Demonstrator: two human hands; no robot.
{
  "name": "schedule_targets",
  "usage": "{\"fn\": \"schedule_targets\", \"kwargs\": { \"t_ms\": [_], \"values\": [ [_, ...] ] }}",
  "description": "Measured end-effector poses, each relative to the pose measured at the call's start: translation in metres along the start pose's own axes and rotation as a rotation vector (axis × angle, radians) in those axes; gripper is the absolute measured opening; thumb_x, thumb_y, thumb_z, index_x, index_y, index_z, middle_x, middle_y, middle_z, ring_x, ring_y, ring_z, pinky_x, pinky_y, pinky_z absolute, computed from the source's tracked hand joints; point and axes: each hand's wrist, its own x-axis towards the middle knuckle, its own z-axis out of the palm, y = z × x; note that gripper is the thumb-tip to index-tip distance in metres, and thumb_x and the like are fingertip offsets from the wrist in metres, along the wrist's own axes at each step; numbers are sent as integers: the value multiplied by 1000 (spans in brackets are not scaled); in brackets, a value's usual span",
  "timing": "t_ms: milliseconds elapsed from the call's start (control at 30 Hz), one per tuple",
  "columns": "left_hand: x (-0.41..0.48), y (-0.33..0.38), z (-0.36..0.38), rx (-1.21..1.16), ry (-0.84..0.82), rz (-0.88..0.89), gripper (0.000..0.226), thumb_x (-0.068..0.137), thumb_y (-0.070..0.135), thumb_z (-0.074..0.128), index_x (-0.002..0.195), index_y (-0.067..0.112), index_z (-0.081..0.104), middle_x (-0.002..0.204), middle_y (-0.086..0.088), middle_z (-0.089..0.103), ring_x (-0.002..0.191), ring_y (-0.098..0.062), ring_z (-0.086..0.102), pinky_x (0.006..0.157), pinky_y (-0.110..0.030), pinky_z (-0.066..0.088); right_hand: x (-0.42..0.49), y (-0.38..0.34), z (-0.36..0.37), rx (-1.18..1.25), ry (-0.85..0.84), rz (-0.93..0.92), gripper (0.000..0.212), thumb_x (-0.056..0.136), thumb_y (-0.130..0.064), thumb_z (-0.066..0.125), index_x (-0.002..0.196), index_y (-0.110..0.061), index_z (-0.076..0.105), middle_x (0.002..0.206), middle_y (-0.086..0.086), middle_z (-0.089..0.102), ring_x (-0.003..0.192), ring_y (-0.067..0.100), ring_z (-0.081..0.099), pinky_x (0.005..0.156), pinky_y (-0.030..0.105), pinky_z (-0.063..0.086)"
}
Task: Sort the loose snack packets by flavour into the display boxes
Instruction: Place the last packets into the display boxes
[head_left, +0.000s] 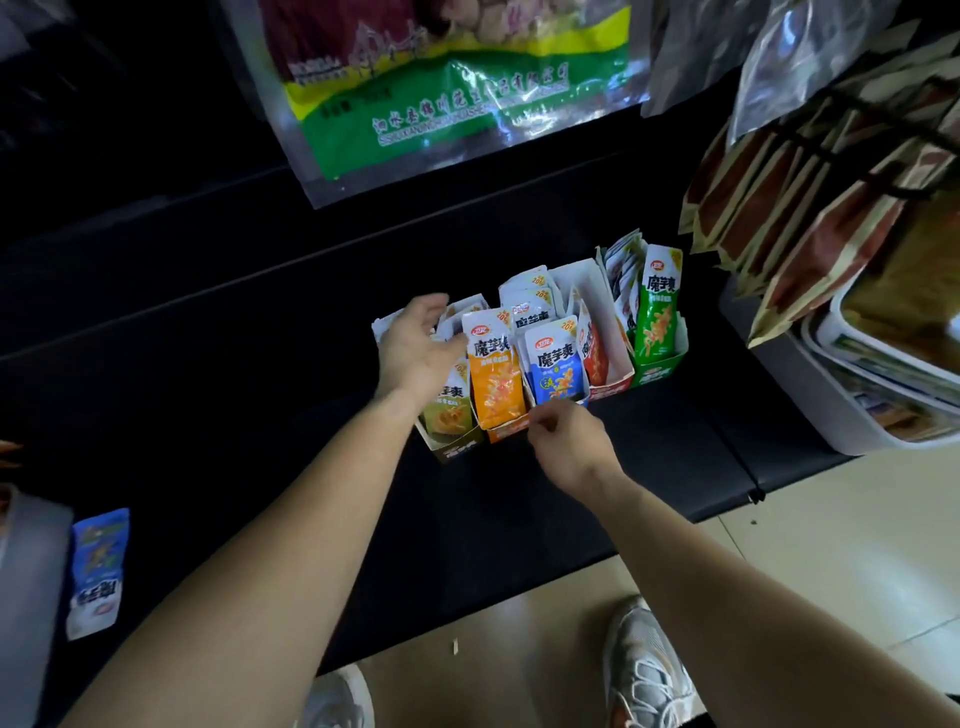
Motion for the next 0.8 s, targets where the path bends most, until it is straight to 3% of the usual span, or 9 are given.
{"fn": "schedule_targets", "kwargs": {
  "t_ms": [67, 200, 300, 367, 600, 800],
  "values": [
    [-14, -2, -26, 0, 13, 24, 50, 87, 12, 74, 134, 18, 58, 130, 8, 61, 121, -5, 55, 100, -18, 41, -9, -12, 2, -9, -17, -33, 25, 96, -20, 52, 118, -19, 64, 107, 3, 68, 95, 22, 64, 78, 32, 53],
    [-60, -22, -82, -4, 25, -60, 25, 90, 14, 71, 114, 21, 68, 108, 9, 71, 102, -5, 66, 97, -25, 52, -32, -38, 13, -77, -115, -102, 17, 95, -19, 52, 105, -17, 66, 95, 4, 66, 86, 22, 62, 69, 26, 45],
    [-102, -48, -127, 157, -65, -203, 24, 91, 27, 69, 115, 28, 67, 108, 11, 71, 100, -6, 66, 97, -30, 51, -60, -59, 26, -134, -249, -144, 18, 94, -15, 52, 82, -13, 65, 77, 6, 64, 75, 23, 60, 60, 26, 42],
    [-135, -64, -155, 246, -151, -293, 29, 92, 31, 68, 121, 27, 65, 111, 10, 69, 102, -9, 64, 92, -27, 49, -79, -67, 39, -187, -305, -167, 23, 92, -16, 54, 72, -12, 64, 74, 9, 66, 75, 25, 63, 62, 28, 43],
    [-223, -142, -227, 343, -147, -514, 46, 92, 36, 69, 133, 21, 55, 125, 2, 64, 106, -14, 60, 87, -23, 45, -125, -82, 107, -273, -465, -190, 16, 95, -31, 58, 105, -22, 67, 100, 1, 68, 93, 21, 65, 81, 32, 52],
    [-227, -235, -260, 424, -39, -635, 81, 86, 42, 70, 153, 24, 27, 145, -8, 43, 126, -31, 50, 103, -45, 46, -124, -89, 187, -395, -590, -219, 19, 99, -36, 56, 114, -26, 62, 105, -4, 64, 93, 13, 62, 80, 29, 51]
  ]
}}
